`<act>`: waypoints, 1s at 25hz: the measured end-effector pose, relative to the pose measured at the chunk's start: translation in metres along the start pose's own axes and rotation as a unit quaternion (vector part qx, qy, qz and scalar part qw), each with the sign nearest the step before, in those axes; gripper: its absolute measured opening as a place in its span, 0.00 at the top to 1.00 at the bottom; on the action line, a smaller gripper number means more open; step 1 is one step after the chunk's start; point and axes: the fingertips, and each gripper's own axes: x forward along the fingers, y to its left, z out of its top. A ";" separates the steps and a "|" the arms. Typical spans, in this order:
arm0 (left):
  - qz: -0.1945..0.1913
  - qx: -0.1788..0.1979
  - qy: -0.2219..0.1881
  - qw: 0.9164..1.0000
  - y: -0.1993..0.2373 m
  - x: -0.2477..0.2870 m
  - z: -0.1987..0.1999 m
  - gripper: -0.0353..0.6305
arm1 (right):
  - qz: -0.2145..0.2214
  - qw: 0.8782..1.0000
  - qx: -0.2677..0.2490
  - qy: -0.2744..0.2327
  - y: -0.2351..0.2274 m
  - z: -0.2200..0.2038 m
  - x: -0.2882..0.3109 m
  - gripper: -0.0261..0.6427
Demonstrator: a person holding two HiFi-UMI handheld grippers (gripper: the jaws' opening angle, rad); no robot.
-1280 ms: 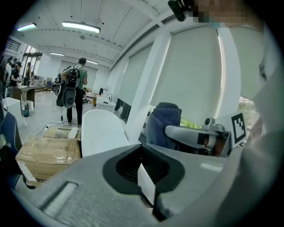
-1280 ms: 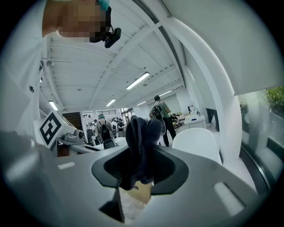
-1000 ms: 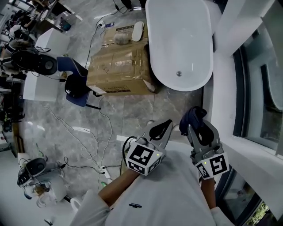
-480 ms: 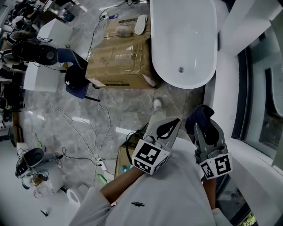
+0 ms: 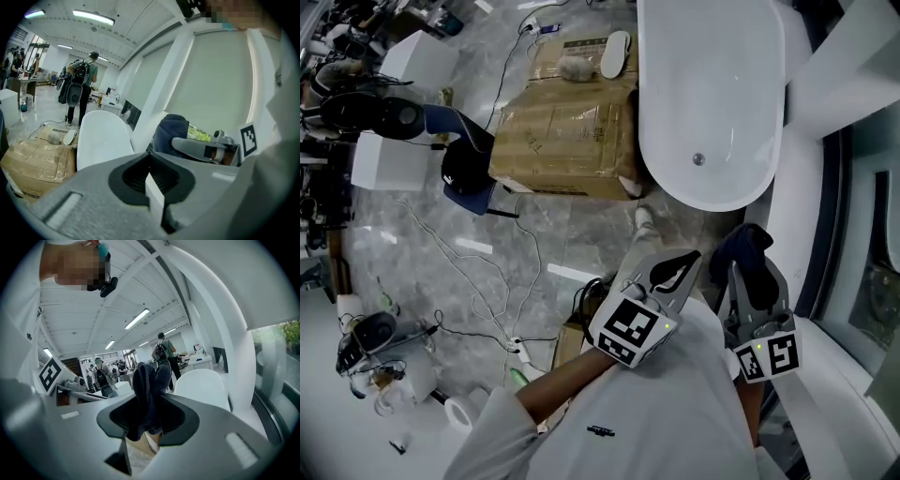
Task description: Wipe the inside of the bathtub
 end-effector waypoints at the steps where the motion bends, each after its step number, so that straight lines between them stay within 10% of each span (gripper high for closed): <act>1: -0.002 -0.003 -0.001 1.000 0.011 0.003 0.007 0.95 | -0.002 1.000 -0.002 0.001 -0.002 0.006 0.013 0.77; 14: -0.007 -0.033 -0.021 0.999 0.148 0.019 0.090 0.95 | -0.024 0.999 -0.027 0.004 -0.004 0.070 0.150 0.77; 25: -0.012 -0.038 -0.023 0.999 0.175 0.050 0.113 0.95 | -0.030 0.999 -0.030 -0.004 -0.031 0.088 0.189 0.77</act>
